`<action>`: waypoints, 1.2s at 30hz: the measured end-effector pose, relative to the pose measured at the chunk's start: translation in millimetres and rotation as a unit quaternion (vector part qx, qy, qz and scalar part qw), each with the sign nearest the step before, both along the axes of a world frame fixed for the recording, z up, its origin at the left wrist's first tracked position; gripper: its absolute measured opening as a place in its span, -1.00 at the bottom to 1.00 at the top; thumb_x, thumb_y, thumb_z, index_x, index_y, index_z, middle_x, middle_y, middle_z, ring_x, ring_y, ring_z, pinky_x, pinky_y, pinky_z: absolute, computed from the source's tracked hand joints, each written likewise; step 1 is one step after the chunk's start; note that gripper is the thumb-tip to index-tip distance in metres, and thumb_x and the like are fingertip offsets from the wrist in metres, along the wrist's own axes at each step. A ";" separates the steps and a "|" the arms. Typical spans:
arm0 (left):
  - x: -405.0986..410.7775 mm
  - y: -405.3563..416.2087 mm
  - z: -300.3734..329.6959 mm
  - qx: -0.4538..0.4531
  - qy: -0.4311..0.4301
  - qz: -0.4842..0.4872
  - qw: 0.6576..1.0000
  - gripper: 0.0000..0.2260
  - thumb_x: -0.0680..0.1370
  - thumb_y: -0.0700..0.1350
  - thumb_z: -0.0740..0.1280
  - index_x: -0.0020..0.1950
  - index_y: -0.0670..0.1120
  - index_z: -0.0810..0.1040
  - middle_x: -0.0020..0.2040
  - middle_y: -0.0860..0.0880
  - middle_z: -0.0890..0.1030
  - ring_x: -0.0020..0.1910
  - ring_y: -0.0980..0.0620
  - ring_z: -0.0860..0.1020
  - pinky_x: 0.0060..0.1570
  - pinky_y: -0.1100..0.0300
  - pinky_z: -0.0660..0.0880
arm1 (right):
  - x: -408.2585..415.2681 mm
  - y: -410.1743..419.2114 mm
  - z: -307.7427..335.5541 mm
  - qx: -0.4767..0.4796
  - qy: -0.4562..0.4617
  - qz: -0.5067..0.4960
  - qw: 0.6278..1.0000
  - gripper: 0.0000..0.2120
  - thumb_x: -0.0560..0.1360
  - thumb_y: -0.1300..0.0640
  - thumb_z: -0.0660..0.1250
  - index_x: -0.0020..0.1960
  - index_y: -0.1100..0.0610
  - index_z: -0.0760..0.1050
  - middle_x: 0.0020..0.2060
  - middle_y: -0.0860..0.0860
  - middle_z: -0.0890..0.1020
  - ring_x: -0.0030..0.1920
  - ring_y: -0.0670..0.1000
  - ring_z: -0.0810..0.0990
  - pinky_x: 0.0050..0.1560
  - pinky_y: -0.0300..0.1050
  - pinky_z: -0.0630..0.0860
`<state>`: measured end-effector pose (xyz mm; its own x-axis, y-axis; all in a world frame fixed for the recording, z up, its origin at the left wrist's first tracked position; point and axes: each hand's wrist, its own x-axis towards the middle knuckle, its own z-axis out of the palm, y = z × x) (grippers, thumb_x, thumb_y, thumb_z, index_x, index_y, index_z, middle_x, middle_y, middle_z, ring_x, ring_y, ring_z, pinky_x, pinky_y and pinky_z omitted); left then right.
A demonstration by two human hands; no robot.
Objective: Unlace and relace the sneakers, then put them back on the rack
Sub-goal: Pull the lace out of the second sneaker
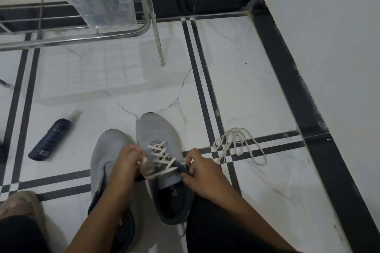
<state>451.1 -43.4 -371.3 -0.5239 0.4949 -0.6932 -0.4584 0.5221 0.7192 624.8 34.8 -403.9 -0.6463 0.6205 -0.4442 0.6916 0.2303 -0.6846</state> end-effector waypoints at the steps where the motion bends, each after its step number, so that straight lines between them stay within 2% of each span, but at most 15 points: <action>1: 0.2 -0.3 1.4 -0.018 0.105 -0.141 0.984 -0.86 0.50 -0.16 0.17 -0.24 -0.08 0.47 -0.35 0.00 0.52 -0.40 0.03 0.46 -0.36 0.18 0.40 | 1.1 0.2 0.0 0.006 -0.003 0.005 1.000 -0.73 0.47 0.07 0.37 0.05 0.01 0.30 -0.35 -0.06 0.53 -0.34 -0.09 0.49 -0.29 -0.17 0.41; 3: -0.8 -2.6 -3.3 -0.026 0.289 -0.371 0.882 -0.76 0.41 0.10 0.16 -0.23 0.02 0.56 -0.27 0.07 0.55 -0.29 0.10 0.51 -0.26 0.15 0.43 | 1.4 0.7 0.1 0.019 -0.014 0.018 1.000 -0.72 0.47 0.06 0.36 0.05 0.00 0.28 -0.31 -0.04 0.56 -0.30 -0.06 0.51 -0.29 -0.16 0.39; 4: 1.2 -2.9 -7.1 -0.044 0.375 -0.428 0.821 -0.69 0.38 0.20 0.15 -0.22 0.06 0.59 -0.23 0.09 0.55 -0.24 0.11 0.52 -0.20 0.14 0.44 | 1.1 0.7 0.0 0.026 -0.019 0.027 0.999 -0.72 0.47 0.06 0.36 0.04 -0.01 0.27 -0.29 -0.04 0.57 -0.29 -0.05 0.52 -0.30 -0.17 0.38; 6: 8.5 -2.2 -15.8 -0.058 0.506 -0.474 0.718 -0.72 0.38 0.25 0.25 -0.22 0.11 0.62 -0.20 0.11 0.52 -0.21 0.07 0.53 -0.19 0.13 0.43 | -0.9 0.5 -0.7 0.036 -0.022 0.037 0.998 -0.71 0.47 0.05 0.35 0.03 -0.03 0.25 -0.28 -0.03 0.57 -0.28 -0.04 0.52 -0.33 -0.21 0.34; 7: 12.5 -2.3 -18.9 -0.056 0.540 -0.480 0.689 -0.79 0.36 0.22 0.37 -0.24 0.10 0.61 -0.21 0.08 0.52 -0.24 0.03 0.53 -0.21 0.12 0.42 | -1.7 -0.3 -0.9 0.038 -0.023 0.040 0.998 -0.71 0.47 0.04 0.35 0.03 -0.03 0.24 -0.28 -0.03 0.57 -0.29 -0.04 0.51 -0.34 -0.23 0.34; 9: 20.3 -3.0 -22.4 -0.045 0.571 -0.476 0.668 -0.78 0.28 0.11 0.53 -0.26 0.04 0.58 -0.23 0.04 0.51 -0.28 -0.02 0.53 -0.25 0.09 0.44 | -1.3 -0.7 -0.9 0.036 -0.023 0.041 0.998 -0.72 0.48 0.04 0.35 0.02 -0.04 0.24 -0.29 -0.03 0.57 -0.30 -0.05 0.51 -0.34 -0.22 0.34; 11: 26.5 -5.3 -22.3 -0.032 0.582 -0.452 0.675 -0.72 0.27 0.08 0.53 -0.20 -0.01 0.53 -0.21 0.02 0.52 -0.28 -0.03 0.52 -0.25 0.07 0.45 | -0.6 -0.2 -1.1 0.032 -0.021 0.037 0.999 -0.72 0.48 0.05 0.34 0.02 -0.05 0.23 -0.28 -0.02 0.58 -0.28 -0.04 0.52 -0.34 -0.22 0.34; 15: 28.8 -8.3 -30.4 -0.023 0.610 -0.447 0.653 -0.78 0.42 0.10 0.21 -0.25 0.02 0.57 -0.23 0.03 0.51 -0.28 -0.02 0.50 -0.23 0.09 0.42 | -1.2 -1.0 -2.5 0.033 -0.019 0.040 0.998 -0.72 0.47 0.04 0.34 0.03 -0.04 0.24 -0.28 -0.03 0.57 -0.28 -0.04 0.52 -0.35 -0.25 0.32; 17: 28.3 -5.1 -25.8 -0.006 0.561 -0.393 0.728 -0.81 0.46 0.03 0.26 -0.25 0.02 0.61 -0.21 0.02 0.53 -0.27 0.00 0.51 -0.25 0.15 0.39 | 0.1 -0.9 -2.3 0.029 -0.014 0.033 0.999 -0.73 0.47 0.04 0.35 0.02 -0.03 0.26 -0.30 -0.03 0.57 -0.29 -0.05 0.52 -0.35 -0.23 0.34; 18: 27.7 -0.8 -16.7 0.007 0.482 -0.311 0.819 -0.85 0.51 -0.03 0.30 -0.21 -0.01 0.62 -0.18 0.01 0.54 -0.25 0.03 0.52 -0.28 0.23 0.40 | 1.6 -0.2 -2.1 0.025 -0.012 0.024 0.999 -0.73 0.47 0.05 0.36 0.02 -0.02 0.27 -0.31 -0.04 0.57 -0.30 -0.05 0.52 -0.33 -0.21 0.37; 20: 15.1 6.0 -5.2 0.020 0.246 -0.030 0.969 -0.88 0.58 -0.10 0.29 -0.12 -0.07 0.58 -0.17 -0.02 0.56 -0.27 0.09 0.50 -0.40 0.37 0.43 | 3.7 1.3 -1.9 0.017 -0.007 0.005 1.000 -0.73 0.47 0.05 0.37 0.02 -0.01 0.29 -0.33 -0.06 0.54 -0.31 -0.06 0.52 -0.28 -0.16 0.41; 21: 4.6 4.4 -7.3 0.013 0.136 0.078 0.988 -0.86 0.59 -0.09 0.27 -0.13 -0.06 0.54 -0.21 -0.01 0.54 -0.27 0.09 0.49 -0.39 0.36 0.45 | 4.1 1.7 -2.0 0.014 -0.005 0.000 1.000 -0.73 0.46 0.05 0.38 0.02 -0.01 0.29 -0.34 -0.07 0.54 -0.31 -0.07 0.51 -0.28 -0.16 0.41; 24: -12.6 2.3 -11.3 -0.025 0.050 0.173 0.983 -0.80 0.59 -0.01 0.27 -0.22 -0.01 0.50 -0.26 0.02 0.50 -0.21 0.05 0.47 -0.07 0.15 0.46 | 2.9 0.4 -3.1 0.008 -0.011 0.016 1.000 -0.71 0.47 0.05 0.38 0.03 -0.01 0.28 -0.30 -0.04 0.58 -0.30 -0.07 0.52 -0.35 -0.26 0.34; 29: -7.9 6.0 -9.2 0.033 -0.141 0.314 0.938 -0.77 0.63 -0.14 0.19 -0.23 -0.07 0.42 -0.30 0.02 0.41 -0.33 0.15 0.41 -0.13 0.27 0.46 | -1.5 1.7 -1.5 -0.001 -0.010 0.007 1.000 -0.72 0.46 0.05 0.39 0.03 -0.01 0.29 -0.29 -0.04 0.58 -0.28 -0.06 0.54 -0.29 -0.19 0.40; 36: -6.3 0.6 -16.8 0.078 -0.160 0.378 0.909 -0.77 0.65 -0.14 0.12 -0.20 -0.04 0.40 -0.37 0.06 0.44 -0.41 0.17 0.43 -0.15 0.25 0.49 | 0.2 2.7 0.5 0.002 -0.024 0.015 1.000 -0.73 0.48 0.06 0.34 0.05 -0.01 0.26 -0.32 -0.01 0.56 -0.29 -0.01 0.54 -0.31 -0.13 0.40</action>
